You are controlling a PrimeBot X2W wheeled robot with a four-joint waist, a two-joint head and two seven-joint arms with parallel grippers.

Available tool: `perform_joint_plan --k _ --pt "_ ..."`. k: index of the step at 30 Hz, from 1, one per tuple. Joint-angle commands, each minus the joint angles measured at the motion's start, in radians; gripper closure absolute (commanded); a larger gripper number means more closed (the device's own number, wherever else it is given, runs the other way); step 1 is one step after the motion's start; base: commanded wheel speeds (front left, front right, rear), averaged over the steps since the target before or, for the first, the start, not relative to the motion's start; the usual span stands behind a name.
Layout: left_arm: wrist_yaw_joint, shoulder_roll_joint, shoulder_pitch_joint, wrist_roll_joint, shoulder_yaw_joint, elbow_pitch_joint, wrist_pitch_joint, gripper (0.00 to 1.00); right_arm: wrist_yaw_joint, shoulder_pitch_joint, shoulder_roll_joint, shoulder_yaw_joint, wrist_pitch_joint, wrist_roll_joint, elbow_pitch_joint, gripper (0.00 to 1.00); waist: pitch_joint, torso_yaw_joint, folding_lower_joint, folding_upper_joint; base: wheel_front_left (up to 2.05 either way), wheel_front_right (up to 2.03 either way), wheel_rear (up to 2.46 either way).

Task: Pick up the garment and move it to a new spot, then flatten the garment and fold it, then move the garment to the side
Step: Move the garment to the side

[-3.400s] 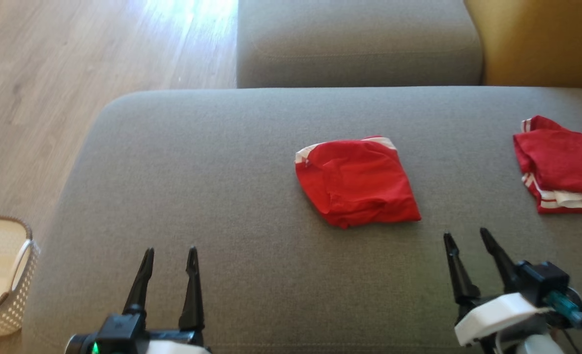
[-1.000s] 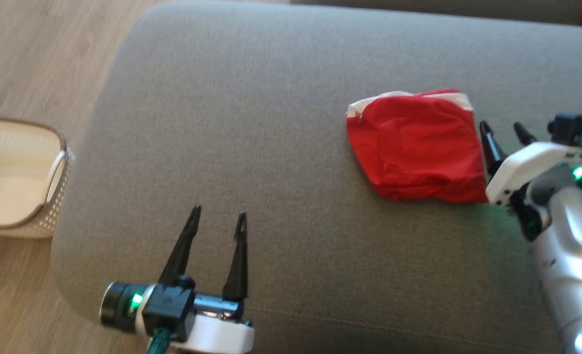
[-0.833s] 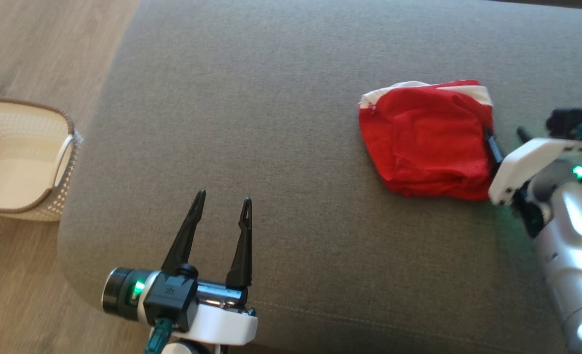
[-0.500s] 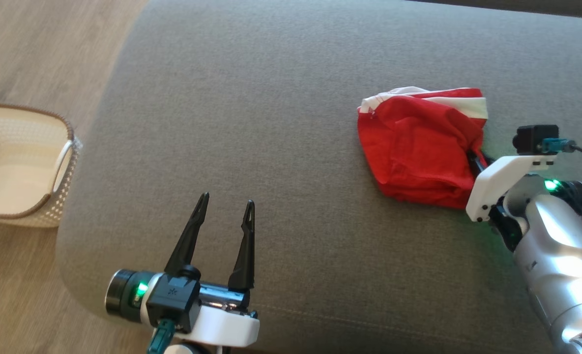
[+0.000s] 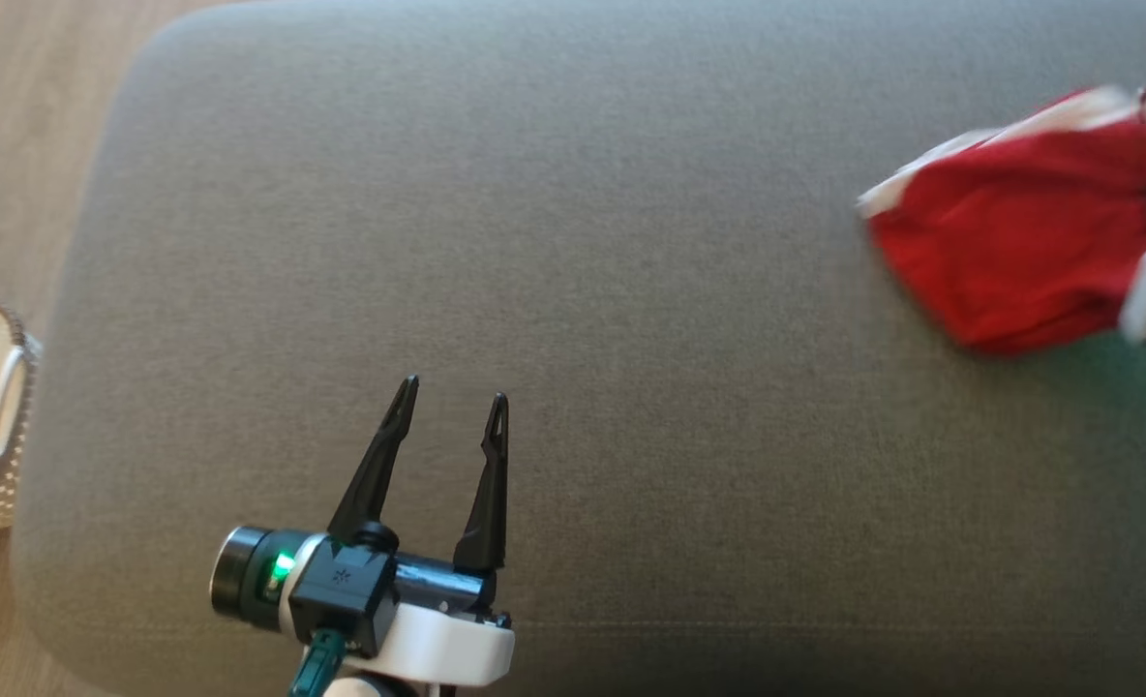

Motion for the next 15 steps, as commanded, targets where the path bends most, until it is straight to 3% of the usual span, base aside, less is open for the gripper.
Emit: perform_joint_plan --k 1,11,15 --pt "0.000 -0.005 -0.039 0.008 0.033 -0.040 -0.005 0.00 -0.001 -0.027 -0.021 0.008 -0.018 -0.012 -0.017 1.00 0.030 -0.022 0.0000 0.0000 0.00 0.00 0.00" --pt "-0.019 -0.005 -0.108 0.014 0.046 -0.051 -0.005 0.00 -0.001 -0.137 -0.186 -0.086 -0.055 -0.158 0.033 1.00 0.111 -0.036 0.0000 0.0000 0.00 0.00 0.00" --pt "-0.021 -0.005 -0.117 0.014 0.049 -0.049 -0.005 0.00 -0.001 -0.158 -0.201 -0.125 -0.042 -0.258 0.036 1.00 0.121 -0.039 0.0000 0.0000 0.00 0.00 0.00"
